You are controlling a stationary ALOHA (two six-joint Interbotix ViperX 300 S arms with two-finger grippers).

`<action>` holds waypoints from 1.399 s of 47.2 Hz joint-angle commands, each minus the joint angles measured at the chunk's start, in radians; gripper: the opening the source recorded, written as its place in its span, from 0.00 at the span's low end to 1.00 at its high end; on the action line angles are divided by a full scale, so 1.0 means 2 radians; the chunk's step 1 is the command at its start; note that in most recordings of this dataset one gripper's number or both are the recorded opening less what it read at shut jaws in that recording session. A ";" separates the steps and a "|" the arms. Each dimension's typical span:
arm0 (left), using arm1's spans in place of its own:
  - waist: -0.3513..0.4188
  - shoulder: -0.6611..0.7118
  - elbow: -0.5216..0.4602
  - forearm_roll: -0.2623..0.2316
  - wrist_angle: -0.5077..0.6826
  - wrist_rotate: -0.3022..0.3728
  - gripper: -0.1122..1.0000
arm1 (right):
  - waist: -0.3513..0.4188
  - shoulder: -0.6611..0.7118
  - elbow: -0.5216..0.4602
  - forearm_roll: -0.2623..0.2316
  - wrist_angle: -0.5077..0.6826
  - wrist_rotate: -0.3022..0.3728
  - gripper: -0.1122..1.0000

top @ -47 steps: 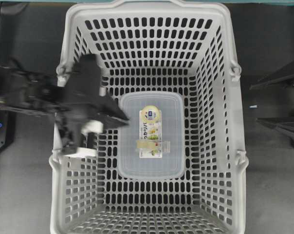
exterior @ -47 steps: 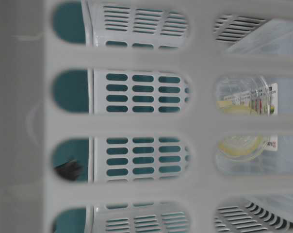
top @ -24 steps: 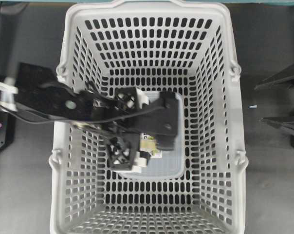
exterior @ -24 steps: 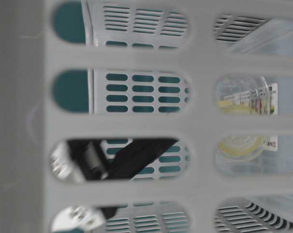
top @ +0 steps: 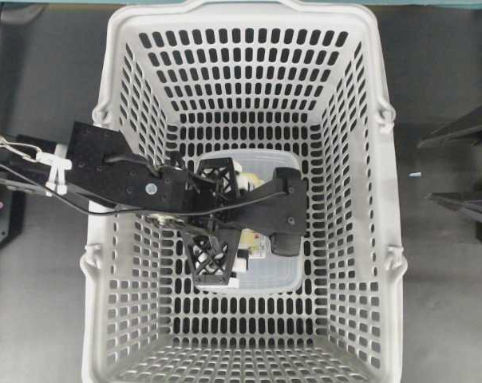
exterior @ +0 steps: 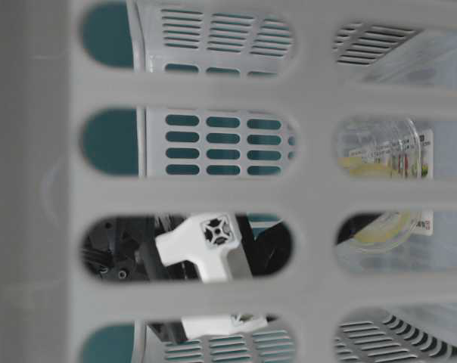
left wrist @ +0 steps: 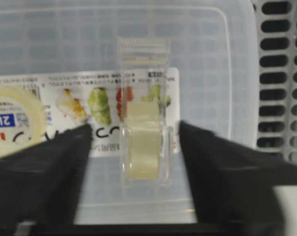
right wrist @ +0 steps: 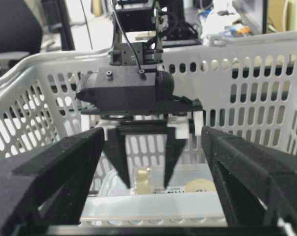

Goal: Pick up the tape dispenser from the shopping basket with the left arm.
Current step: 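Close the left gripper around the sides of the tape dispenser, then lift the gripped tape dispenser upward with the left gripper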

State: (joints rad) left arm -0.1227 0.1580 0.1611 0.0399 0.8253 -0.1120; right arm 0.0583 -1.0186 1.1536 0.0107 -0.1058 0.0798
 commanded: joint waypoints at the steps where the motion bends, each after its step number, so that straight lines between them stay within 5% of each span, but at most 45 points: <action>1: -0.004 -0.008 -0.007 0.002 0.005 0.004 0.57 | 0.002 0.000 -0.004 0.002 -0.003 0.001 0.78; 5: -0.006 -0.016 -0.018 0.002 0.013 0.005 0.35 | 0.002 -0.002 -0.004 0.002 -0.004 0.001 0.78; 27: -0.005 -0.046 -0.227 0.002 0.235 0.005 0.36 | 0.002 -0.012 -0.002 0.002 -0.002 0.001 0.78; 66: -0.003 -0.041 -0.220 0.002 0.237 0.005 0.36 | 0.002 -0.013 0.002 0.002 -0.002 0.001 0.78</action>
State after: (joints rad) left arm -0.1304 0.0936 -0.2700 0.0414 1.3039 -0.1028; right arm 0.0583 -1.0492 1.1628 0.0107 -0.1058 0.0798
